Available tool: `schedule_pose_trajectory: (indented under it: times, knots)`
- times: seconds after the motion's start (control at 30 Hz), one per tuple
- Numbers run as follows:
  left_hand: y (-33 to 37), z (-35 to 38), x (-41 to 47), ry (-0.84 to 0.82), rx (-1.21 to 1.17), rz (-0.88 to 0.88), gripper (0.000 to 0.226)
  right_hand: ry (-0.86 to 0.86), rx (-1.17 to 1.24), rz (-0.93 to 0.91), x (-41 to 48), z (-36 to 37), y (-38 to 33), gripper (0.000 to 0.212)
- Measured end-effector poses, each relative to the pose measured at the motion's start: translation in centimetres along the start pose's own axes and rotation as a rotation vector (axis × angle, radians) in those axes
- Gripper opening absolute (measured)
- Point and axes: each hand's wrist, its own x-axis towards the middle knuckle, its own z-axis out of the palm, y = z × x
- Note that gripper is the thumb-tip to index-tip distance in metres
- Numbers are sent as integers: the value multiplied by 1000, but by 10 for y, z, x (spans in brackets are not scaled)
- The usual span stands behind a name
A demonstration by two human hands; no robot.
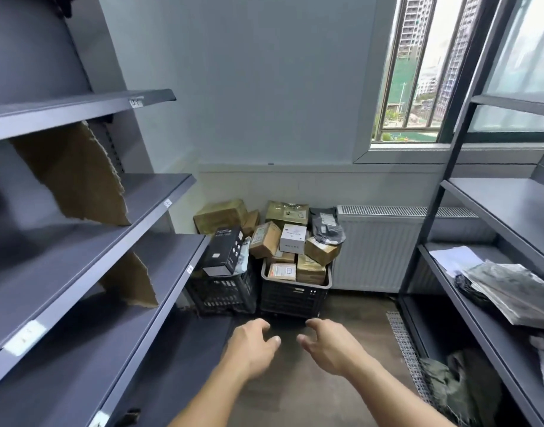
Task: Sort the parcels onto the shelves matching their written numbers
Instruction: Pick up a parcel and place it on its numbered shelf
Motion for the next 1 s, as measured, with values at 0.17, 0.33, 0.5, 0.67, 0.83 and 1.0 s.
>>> schedule_pose_trajectory:
  times: [0.17,0.33,0.5,0.67,0.83,1.0]
  knots:
    - [-5,-24,85,11,-42,4,51,17,30,16,81,-19,-24,60]
    - [-7,-55,163,37,-61,-10,50,37,-9,-9,156,-43,-53,55]
    - [-16,-66,218,26,-61,-49,49,-14,24,13,216,-42,-65,57]
    - [-21,-70,271,38,-87,-91,48,-73,19,-15,276,-44,-71,58]
    - [-18,-73,335,73,-102,-178,42,-130,-13,-85,361,-54,-73,59]
    - [-11,-71,405,121,-136,-302,43,-199,-37,-142,452,-64,-73,57]
